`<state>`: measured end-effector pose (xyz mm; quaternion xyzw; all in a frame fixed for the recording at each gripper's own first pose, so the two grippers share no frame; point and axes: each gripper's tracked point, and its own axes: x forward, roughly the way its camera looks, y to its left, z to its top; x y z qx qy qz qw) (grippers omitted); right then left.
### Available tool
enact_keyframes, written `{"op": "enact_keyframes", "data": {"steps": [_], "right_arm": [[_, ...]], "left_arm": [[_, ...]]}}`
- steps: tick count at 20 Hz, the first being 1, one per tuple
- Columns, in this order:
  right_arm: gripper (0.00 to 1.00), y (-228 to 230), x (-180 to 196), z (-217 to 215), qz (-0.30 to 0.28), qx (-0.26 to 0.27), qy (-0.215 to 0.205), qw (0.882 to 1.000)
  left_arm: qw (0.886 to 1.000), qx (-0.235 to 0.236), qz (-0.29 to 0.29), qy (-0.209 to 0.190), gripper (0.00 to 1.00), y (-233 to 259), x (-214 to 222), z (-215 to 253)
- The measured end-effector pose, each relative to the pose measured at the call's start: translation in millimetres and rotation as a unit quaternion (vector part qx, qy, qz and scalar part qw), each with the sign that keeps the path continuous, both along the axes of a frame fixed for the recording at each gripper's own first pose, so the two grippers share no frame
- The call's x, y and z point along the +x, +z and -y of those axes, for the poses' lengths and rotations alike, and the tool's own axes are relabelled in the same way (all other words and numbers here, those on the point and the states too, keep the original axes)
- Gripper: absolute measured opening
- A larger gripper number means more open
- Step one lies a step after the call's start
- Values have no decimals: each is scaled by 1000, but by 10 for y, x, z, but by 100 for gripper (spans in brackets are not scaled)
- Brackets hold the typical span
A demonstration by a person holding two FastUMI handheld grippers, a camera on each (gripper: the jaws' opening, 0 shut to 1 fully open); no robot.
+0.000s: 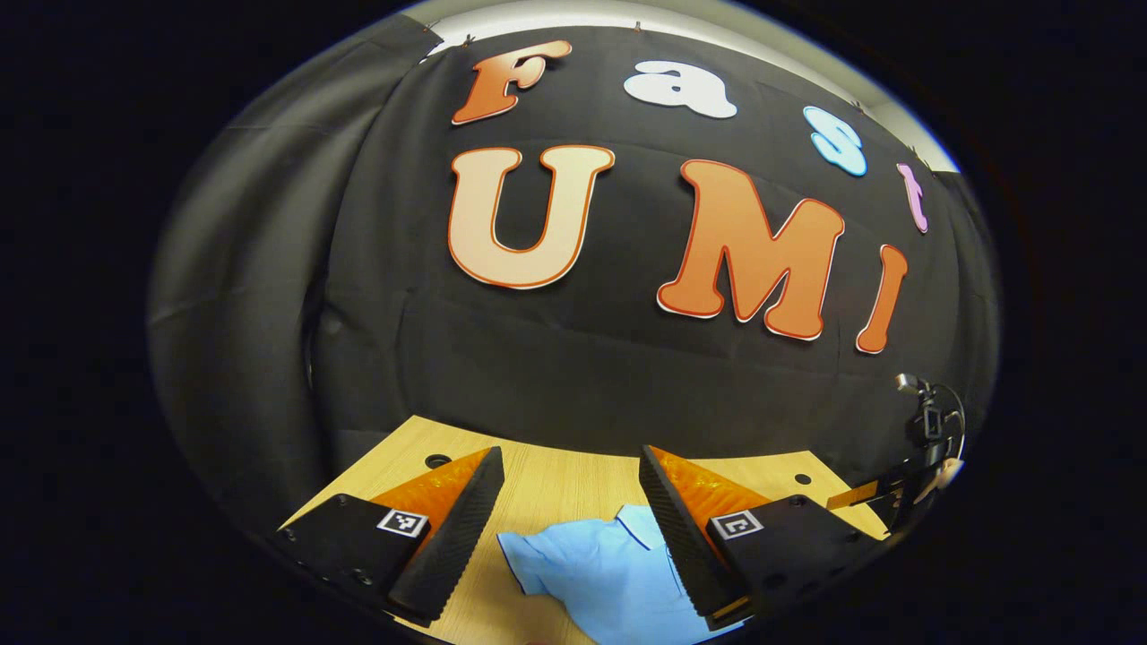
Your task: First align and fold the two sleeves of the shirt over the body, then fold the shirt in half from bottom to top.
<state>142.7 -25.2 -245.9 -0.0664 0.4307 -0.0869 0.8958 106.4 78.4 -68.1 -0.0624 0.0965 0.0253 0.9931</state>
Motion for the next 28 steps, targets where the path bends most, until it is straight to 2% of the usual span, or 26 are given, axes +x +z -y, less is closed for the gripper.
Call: {"op": "enact_keyframes", "data": {"steps": [1, 5, 12, 22, 27, 28], "right_arm": [[99, -130, 32, 26, -22, 0, -7, 1000], [99, -517, 93, 124, -81, 8, -27, 996], [99, -960, 112, 398, -150, -9, -65, 987], [99, -1093, 133, 431, -174, -2, -80, 982], [100, -1120, 123, 439, -177, 2, -93, 980], [94, -1148, 124, 415, -177, 8, -96, 979]], "left_arm": [[1000, 0, -4, 3, 99, -30, 8, -39], [1000, 1, -18, 19, 99, -148, 57, -166], [999, 9, -36, 31, 99, -281, 110, -286], [997, 4, -58, 46, 99, -446, 98, -408], [997, 13, -61, 39, 99, -457, 82, -365], [997, 15, -63, 40, 99, -471, 62, -366]]}}
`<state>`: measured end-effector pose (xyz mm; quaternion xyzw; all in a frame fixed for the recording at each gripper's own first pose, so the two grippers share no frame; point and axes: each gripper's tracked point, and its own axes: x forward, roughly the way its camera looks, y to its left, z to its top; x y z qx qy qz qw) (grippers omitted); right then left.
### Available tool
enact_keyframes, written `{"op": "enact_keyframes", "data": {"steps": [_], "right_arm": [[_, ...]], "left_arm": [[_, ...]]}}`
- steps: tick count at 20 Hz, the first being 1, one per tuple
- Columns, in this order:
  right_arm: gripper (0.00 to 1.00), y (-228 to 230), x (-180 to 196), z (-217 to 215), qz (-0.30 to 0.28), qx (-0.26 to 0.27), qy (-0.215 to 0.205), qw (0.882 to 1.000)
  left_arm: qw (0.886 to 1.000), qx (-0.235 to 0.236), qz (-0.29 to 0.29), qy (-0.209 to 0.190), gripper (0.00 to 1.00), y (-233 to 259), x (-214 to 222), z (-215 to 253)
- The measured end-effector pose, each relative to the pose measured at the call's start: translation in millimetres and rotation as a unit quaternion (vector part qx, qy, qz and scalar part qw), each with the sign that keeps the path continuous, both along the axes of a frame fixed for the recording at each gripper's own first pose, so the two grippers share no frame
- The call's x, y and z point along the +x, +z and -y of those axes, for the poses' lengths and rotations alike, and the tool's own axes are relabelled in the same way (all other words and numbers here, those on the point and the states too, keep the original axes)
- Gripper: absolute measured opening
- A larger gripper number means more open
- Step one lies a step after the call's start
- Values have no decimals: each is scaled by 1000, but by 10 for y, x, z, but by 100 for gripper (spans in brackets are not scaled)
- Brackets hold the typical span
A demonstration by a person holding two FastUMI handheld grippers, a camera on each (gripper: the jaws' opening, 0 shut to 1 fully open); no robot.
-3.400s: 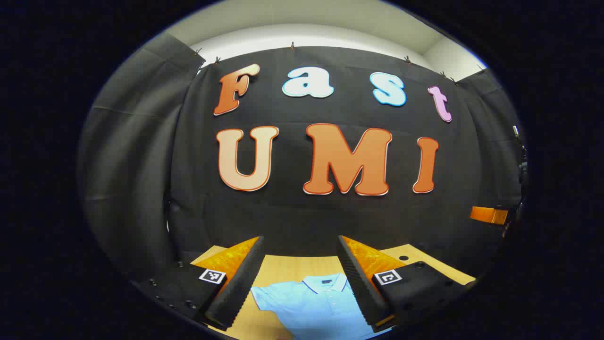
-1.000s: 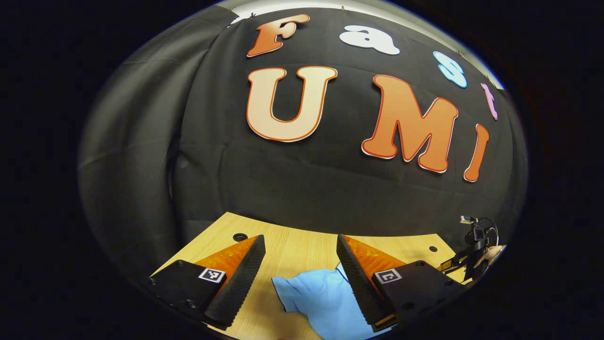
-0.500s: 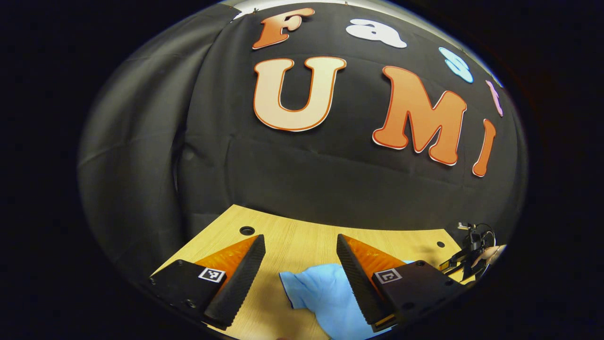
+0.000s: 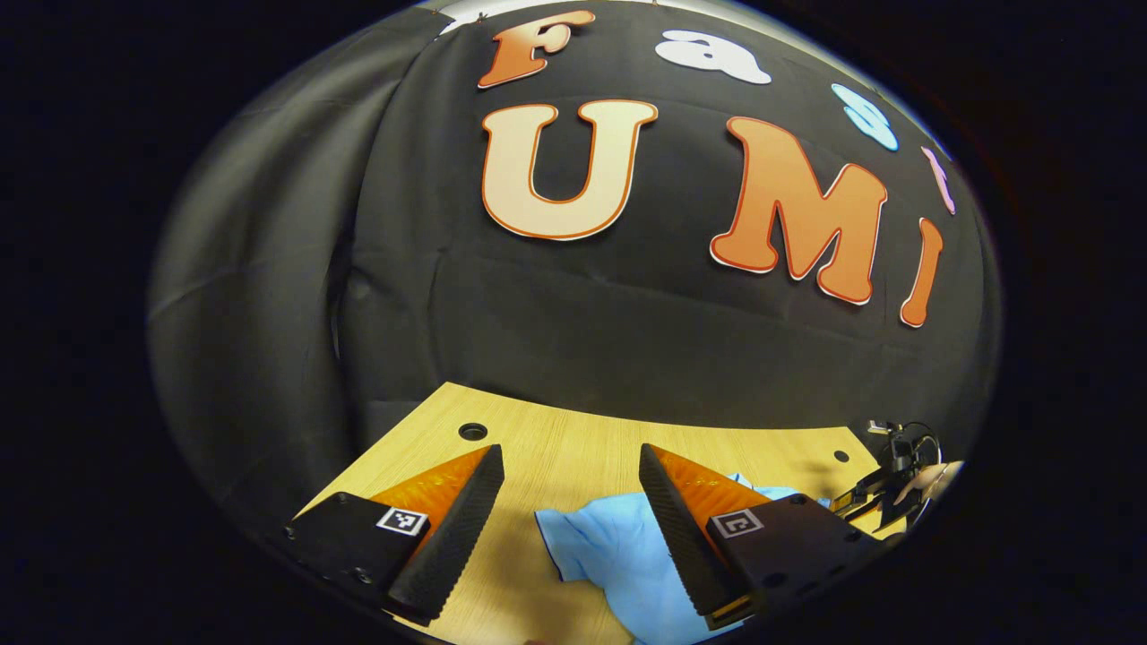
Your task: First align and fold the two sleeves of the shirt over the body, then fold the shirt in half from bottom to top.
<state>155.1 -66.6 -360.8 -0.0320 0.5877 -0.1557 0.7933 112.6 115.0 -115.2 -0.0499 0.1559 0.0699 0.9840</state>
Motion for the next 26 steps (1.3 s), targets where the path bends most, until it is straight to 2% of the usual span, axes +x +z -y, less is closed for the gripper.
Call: {"op": "enact_keyframes", "data": {"steps": [1, 3, 4, 5, 6, 8, 9, 10, 11, 12, 14, 16, 20, 26], "right_arm": [[90, -18, -6, -2, -2, 2, -1, 1000], [83, -14, -42, 36, -7, -3, 6, 1000], [75, -53, -53, 40, -9, -3, 6, 1000], [75, -60, -59, 23, -10, -2, 1, 1000], [59, -87, -60, -4, -7, 4, -1, 1000], [42, -94, -70, 6, -9, 2, -7, 1000], [37, -80, -70, 16, -9, 2, -8, 1000], [24, -67, -72, 24, -9, 3, -9, 1000], [20, -62, -63, 25, -7, 4, -9, 1000], [12, -71, -70, 14, -5, 5, -6, 1000], [4, -68, -62, 6, -1, 6, 14, 1000], [2, -44, -47, -29, 10, 7, 35, 999], [1, 178, 21, -262, 46, 32, 44, 997], [1, 679, 128, -838, 95, 41, 109, 989]], "left_arm": [[1000, -1, -1, 0, 95, 1, 3, -1], [1000, -7, -3, -1, 96, -17, -17, 2], [1000, -10, -5, -1, 99, -33, -28, 9], [1000, -11, -6, -1, 99, -25, -39, 13], [1000, -11, -6, 0, 99, -20, -49, 8], [1000, -10, -5, 2, 99, -18, -62, 7], [1000, -12, -6, 2, 99, -16, -73, 11], [1000, -13, -6, 2, 99, -25, -80, 14], [1000, -14, -7, 2, 99, -29, -85, 17], [1000, -13, -9, 2, 99, -56, -109, 20], [1000, -12, -13, 4, 99, -82, -136, 18], [1000, -14, -13, 7, 99, -91, -170, -18], [1000, -7, -10, 18, 99, -57, -233, -152], [999, -13, -5, 29, 99, -2, -381, -349]]}}
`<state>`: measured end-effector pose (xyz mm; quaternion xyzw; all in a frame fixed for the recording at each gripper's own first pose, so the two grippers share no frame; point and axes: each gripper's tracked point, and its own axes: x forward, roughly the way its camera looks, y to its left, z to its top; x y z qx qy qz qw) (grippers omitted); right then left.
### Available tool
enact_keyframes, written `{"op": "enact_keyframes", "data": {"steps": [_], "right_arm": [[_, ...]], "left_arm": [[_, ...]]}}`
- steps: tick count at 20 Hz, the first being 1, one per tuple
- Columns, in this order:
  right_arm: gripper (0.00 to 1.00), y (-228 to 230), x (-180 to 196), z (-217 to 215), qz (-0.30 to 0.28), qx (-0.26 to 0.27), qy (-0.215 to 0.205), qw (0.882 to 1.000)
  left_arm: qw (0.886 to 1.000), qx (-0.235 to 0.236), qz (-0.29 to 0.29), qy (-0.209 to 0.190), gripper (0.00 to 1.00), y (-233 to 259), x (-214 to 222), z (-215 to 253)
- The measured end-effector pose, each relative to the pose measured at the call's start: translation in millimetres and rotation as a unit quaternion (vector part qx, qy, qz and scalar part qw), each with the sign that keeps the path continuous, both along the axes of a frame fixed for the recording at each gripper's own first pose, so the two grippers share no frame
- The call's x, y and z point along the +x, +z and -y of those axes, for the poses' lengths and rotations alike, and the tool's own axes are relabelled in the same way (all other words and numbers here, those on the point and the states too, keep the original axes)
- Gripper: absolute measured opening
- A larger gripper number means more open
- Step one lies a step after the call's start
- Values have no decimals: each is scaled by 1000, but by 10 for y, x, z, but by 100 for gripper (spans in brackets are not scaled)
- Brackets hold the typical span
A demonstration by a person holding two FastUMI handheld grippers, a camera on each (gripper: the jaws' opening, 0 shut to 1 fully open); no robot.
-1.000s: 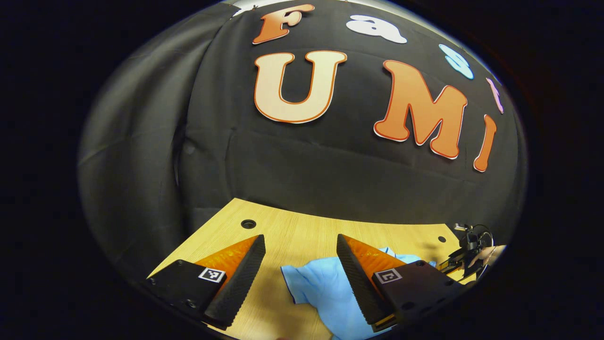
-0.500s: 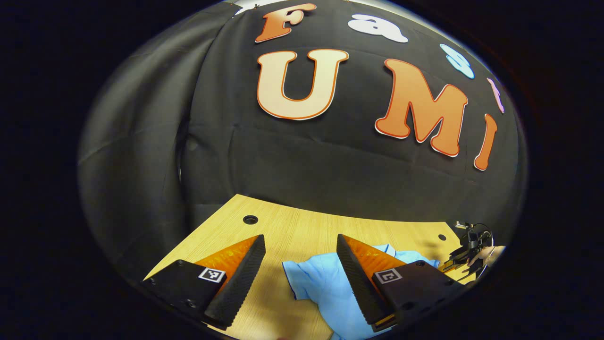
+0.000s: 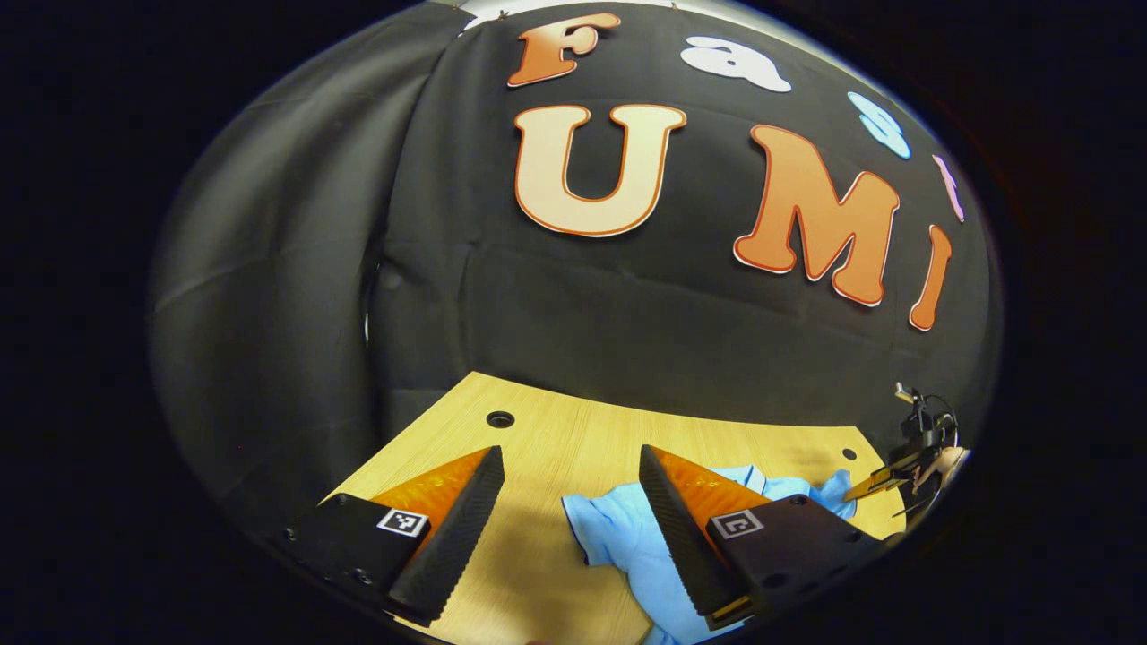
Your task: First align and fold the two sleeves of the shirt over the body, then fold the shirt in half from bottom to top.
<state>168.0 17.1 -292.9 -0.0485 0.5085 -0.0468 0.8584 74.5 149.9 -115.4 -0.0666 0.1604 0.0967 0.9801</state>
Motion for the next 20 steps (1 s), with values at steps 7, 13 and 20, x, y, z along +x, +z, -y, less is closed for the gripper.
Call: {"op": "enact_keyframes", "data": {"steps": [7, 13, 20], "right_arm": [[1, 53, -104, -1018, 4, 7, 92, 996], [3, -247, -295, -1632, -20, 34, 125, 991], [57, -286, -483, -1893, -25, 66, 135, 988]], "left_arm": [[1000, 0, 0, 14, 99, -6, -301, -293], [1000, 8, -13, 24, 99, -83, -529, -541], [997, -27, -68, 24, 99, -431, -447, -538]]}}
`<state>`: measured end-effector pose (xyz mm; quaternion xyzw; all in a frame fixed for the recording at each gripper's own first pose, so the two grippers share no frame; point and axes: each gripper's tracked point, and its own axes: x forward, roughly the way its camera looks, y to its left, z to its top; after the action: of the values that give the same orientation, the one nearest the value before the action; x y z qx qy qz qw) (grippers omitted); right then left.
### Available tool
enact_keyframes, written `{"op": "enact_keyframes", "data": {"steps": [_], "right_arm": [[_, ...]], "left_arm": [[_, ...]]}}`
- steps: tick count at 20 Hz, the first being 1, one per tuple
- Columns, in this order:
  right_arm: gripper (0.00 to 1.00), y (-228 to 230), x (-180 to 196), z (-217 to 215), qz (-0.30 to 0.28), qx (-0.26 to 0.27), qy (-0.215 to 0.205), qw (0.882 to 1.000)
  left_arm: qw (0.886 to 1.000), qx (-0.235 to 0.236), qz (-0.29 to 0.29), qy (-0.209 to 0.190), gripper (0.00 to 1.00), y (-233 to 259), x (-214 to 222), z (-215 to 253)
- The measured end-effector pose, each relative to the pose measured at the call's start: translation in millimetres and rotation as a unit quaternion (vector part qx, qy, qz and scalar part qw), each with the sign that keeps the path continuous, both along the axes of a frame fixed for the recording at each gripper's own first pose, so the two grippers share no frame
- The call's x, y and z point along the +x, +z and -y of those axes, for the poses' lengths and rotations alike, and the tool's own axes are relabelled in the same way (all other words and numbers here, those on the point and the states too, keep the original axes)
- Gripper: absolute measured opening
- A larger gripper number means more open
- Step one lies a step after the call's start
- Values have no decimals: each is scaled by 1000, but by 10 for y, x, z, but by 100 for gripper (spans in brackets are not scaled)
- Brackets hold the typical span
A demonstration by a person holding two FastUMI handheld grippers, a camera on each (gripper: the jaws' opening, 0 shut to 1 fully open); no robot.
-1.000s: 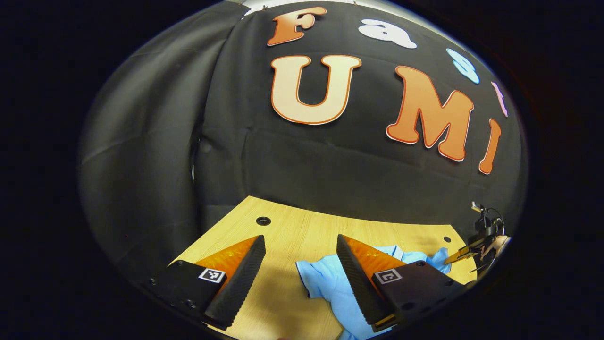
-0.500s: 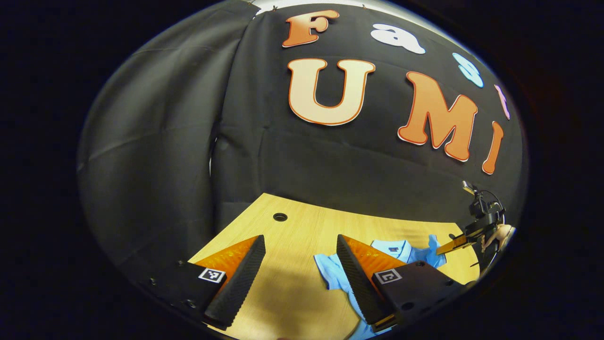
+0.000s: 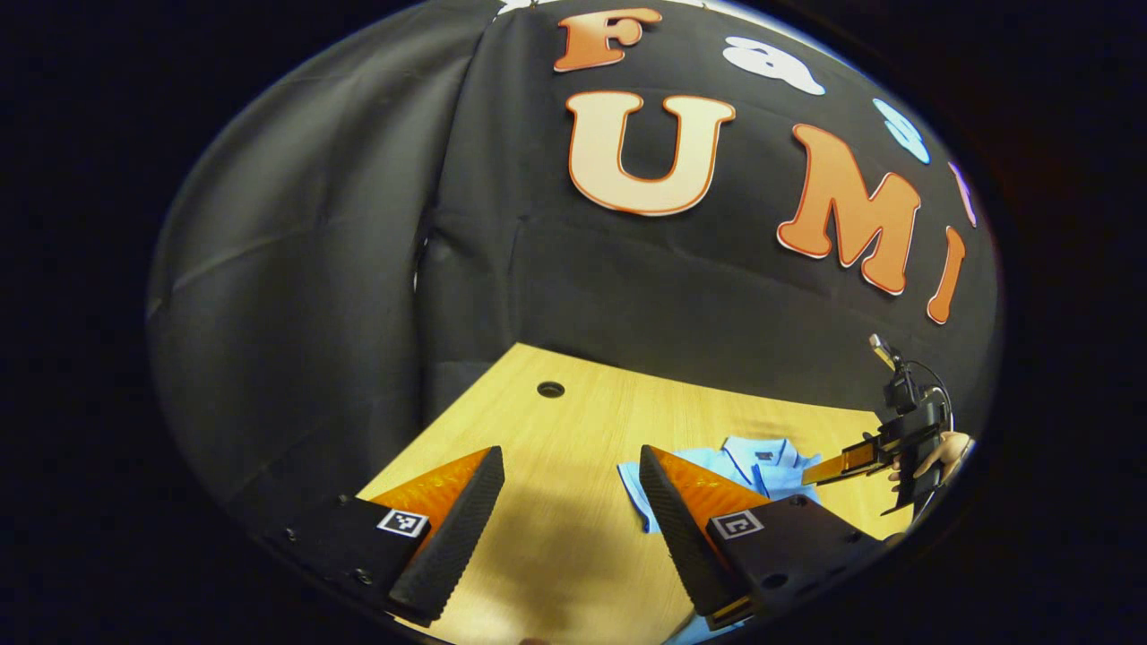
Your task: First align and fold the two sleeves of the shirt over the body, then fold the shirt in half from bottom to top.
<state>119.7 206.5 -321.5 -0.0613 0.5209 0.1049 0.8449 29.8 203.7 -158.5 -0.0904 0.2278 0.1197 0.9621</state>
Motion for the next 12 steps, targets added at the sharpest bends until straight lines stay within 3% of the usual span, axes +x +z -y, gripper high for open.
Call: {"op": "enact_keyframes", "data": {"steps": [1, 2, 4, 5, 6, 8, 12], "right_arm": [[60, 19, -3, 35, 4, 0, -2, 1000], [83, 23, -31, 85, 5, -1, -6, 1000], [99, 34, -76, 174, 6, 3, -15, 1000], [99, 32, -106, 229, 4, 5, -19, 1000], [99, 29, -138, 289, 3, 8, -23, 1000], [99, -17, -206, 453, -6, 9, -35, 999], [99, -102, -361, 765, -24, 21, -64, 997]], "left_arm": [[1000, -15, -15, -6, 99, -78, 55, 55], [999, -26, -29, -14, 99, -167, 112, 110], [996, -50, -61, -34, 99, -354, 254, 230], [994, -67, -77, -43, 96, -442, 328, 289], [991, -84, -97, -47, 100, -555, 383, 326], [983, -115, -137, -47, 99, -761, 541, 379], [970, -110, -207, -58, 99, -1177, 849, 438]]}}
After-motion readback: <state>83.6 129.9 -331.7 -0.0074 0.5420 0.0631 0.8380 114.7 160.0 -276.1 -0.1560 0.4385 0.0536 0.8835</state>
